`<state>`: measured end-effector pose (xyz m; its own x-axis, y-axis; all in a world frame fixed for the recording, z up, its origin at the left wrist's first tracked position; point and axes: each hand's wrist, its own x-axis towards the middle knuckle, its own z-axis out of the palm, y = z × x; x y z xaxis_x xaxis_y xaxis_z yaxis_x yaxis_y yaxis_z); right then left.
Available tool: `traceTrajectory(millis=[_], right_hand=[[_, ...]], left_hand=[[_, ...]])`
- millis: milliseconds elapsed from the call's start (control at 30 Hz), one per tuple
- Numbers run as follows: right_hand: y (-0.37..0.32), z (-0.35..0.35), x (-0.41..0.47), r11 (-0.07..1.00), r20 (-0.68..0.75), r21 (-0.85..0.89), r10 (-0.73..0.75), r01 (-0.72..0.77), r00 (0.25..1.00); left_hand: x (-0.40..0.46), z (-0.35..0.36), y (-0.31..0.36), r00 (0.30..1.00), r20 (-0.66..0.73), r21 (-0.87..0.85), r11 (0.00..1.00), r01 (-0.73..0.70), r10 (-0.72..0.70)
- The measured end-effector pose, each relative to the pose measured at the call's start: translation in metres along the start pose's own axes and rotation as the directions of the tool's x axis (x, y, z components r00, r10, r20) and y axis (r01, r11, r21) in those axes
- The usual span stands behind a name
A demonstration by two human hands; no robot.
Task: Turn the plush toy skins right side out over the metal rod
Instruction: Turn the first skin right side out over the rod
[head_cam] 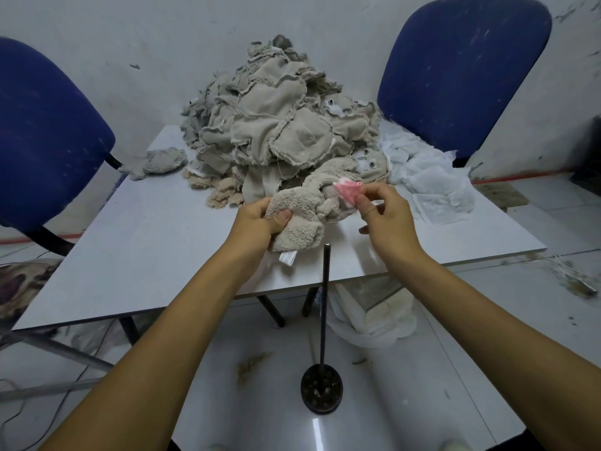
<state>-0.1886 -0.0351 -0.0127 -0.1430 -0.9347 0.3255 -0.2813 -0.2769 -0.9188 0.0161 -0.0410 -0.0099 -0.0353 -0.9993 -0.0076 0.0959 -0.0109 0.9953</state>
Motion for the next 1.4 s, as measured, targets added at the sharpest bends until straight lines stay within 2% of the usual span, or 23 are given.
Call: traceTrajectory(millis=[100, 167, 233, 300, 367, 433, 467, 533, 600, 633, 667, 700, 800, 867, 933, 1000, 1067, 1200, 1267, 1333, 1367, 1400], right_hand=[[-0.003, 0.0, -0.004, 0.986, 0.052, -0.053, -0.158, 0.161, 0.986], [-0.005, 0.001, -0.004, 0.976, 0.047, -0.066, -0.206, 0.209, 0.977], [-0.007, 0.001, -0.002, 0.99, -0.033, 0.021, -0.141, 0.142, 0.989], [-0.012, 0.0, 0.001, 0.975, -0.106, 0.221, 0.002, 0.022, 0.994], [-0.018, -0.003, 0.003, 0.847, -0.045, 0.516, 0.174, -0.127, 0.984], [-0.022, -0.004, 0.003, 0.662, 0.096, 0.705, 0.267, -0.255, 0.959], [-0.024, -0.004, 0.001, 0.601, 0.15, 0.741, 0.288, -0.3, 0.946], [-0.028, -0.003, -0.002, 0.557, 0.24, 0.747, 0.285, -0.364, 0.928], [-0.033, -0.003, -0.003, 0.587, 0.302, 0.716, 0.229, -0.379, 0.925], [-0.035, -0.002, -0.003, 0.599, 0.313, 0.71, 0.205, -0.371, 0.928], [-0.036, -0.002, -0.003, 0.606, 0.31, 0.709, 0.191, -0.36, 0.931], [-0.037, -0.001, -0.003, 0.618, 0.298, 0.705, 0.187, -0.348, 0.936], [-0.035, 0.004, -0.004, 0.668, 0.244, 0.683, 0.173, -0.295, 0.954], [-0.031, 0.004, -0.005, 0.761, 0.19, 0.606, 0.145, -0.232, 0.971], [-0.028, 0.005, -0.007, 0.871, 0.2, 0.458, 0.095, -0.179, 0.975], [-0.025, 0.009, -0.01, 0.907, 0.276, 0.388, 0.058, -0.166, 0.959], [-0.023, 0.015, -0.013, 0.922, 0.285, 0.347, 0.067, -0.169, 0.956], [-0.023, 0.014, -0.009, 0.916, 0.145, 0.354, 0.147, -0.19, 0.978], [-0.023, 0.011, -0.006, 0.914, 0.114, 0.343, 0.186, -0.214, 0.976], [-0.027, 0.013, -0.006, 0.876, 0.28, 0.378, 0.2, -0.299, 0.939], [-0.03, 0.015, -0.007, 0.846, 0.379, 0.404, 0.19, -0.347, 0.906], [-0.032, 0.018, -0.008, 0.816, 0.44, 0.436, 0.176, -0.381, 0.881]], left_hand=[[-0.001, 0.003, 0.0, 1.0, 0.008, -0.03, 0.999, 0.017, -0.017], [-0.002, 0.003, 0.001, 0.999, 0.035, -0.04, 0.999, 0.025, -0.024], [-0.004, 0.002, 0.003, 0.997, 0.068, 0.001, 0.999, 0.034, -0.034], [-0.006, 0.0, 0.006, 0.995, 0.093, 0.05, 0.998, 0.026, -0.03], [-0.008, -0.004, 0.01, 0.993, 0.12, 0.134, 0.991, -0.016, 0.0], [-0.01, -0.004, 0.013, 0.982, 0.185, 0.228, 0.97, -0.088, 0.046], [-0.012, -0.003, 0.013, 0.972, 0.228, 0.233, 0.966, -0.115, 0.061], [-0.015, -0.002, 0.015, 0.94, 0.338, 0.161, 0.981, -0.104, 0.044], [-0.017, -0.003, 0.019, 0.875, 0.482, 0.086, 0.996, 0.003, -0.044], [-0.017, -0.003, 0.021, 0.846, 0.528, 0.059, 0.998, 0.039, -0.064], [-0.016, -0.002, 0.022, 0.847, 0.529, 0.021, 0.999, 0.05, -0.053], [-0.016, 0.001, 0.021, 0.878, 0.478, -0.008, 0.999, 0.032, -0.025], [-0.014, 0.011, 0.02, 0.979, 0.199, -0.042, 0.998, -0.044, 0.052], [-0.01, 0.014, 0.018, 0.996, 0.065, -0.031, 0.998, -0.056, 0.058], [-0.006, 0.016, 0.017, 0.998, -0.015, -0.046, 0.998, -0.053, 0.053], [-0.004, 0.018, 0.017, 0.998, -0.044, -0.12, 0.992, -0.04, 0.035], [-0.004, 0.022, 0.016, 0.998, -0.061, -0.132, 0.991, -0.036, 0.028], [-0.005, 0.028, 0.016, 0.986, -0.157, -0.095, 0.992, -0.079, 0.063], [-0.006, 0.03, 0.019, 0.945, -0.267, 0.023, 0.982, -0.189, 0.189], [-0.008, 0.031, 0.024, 0.862, -0.327, 0.21, 0.919, -0.332, 0.387], [-0.009, 0.031, 0.026, 0.845, -0.249, 0.311, 0.866, -0.393, 0.473], [-0.011, 0.033, 0.025, 0.854, -0.115, 0.353, 0.824, -0.443, 0.508]])
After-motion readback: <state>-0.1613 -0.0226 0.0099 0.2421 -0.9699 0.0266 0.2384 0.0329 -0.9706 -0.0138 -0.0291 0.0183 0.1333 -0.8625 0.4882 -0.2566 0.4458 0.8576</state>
